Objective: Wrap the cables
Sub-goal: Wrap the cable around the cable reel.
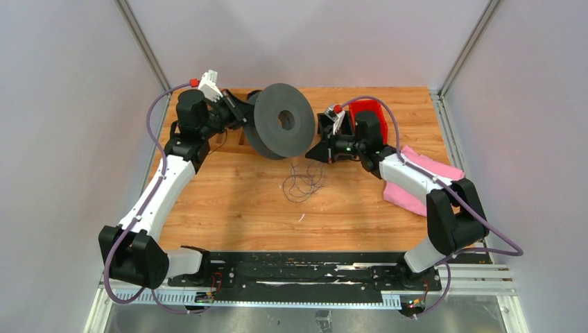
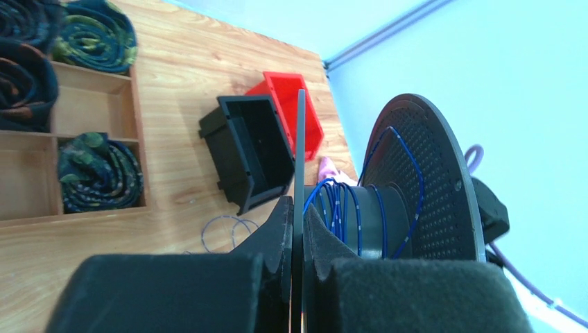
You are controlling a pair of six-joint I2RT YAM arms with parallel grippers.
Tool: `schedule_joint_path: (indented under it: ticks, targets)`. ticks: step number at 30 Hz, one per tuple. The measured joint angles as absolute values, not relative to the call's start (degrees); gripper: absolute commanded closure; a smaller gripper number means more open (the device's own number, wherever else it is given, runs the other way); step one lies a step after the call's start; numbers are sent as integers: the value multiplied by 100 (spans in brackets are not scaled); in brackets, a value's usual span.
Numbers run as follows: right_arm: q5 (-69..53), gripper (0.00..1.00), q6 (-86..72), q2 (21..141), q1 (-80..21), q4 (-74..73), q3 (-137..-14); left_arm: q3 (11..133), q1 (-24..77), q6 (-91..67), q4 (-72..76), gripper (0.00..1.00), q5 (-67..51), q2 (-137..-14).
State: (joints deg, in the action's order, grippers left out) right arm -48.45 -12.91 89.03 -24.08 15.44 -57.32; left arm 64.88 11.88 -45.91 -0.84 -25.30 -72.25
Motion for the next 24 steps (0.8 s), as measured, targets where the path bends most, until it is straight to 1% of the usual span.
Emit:
schedule_joint_path:
  ticks: [12,24]
  targets:
    - [-5002,97,-1699,8903,-3133,1990,-5531,6724,1011,-4652,-642,100,-1986,-7242]
    - [-5199,96,-1918,8831,-3411,2368,-5393,6707,794,-4825,-965,100,-1688,-7242]
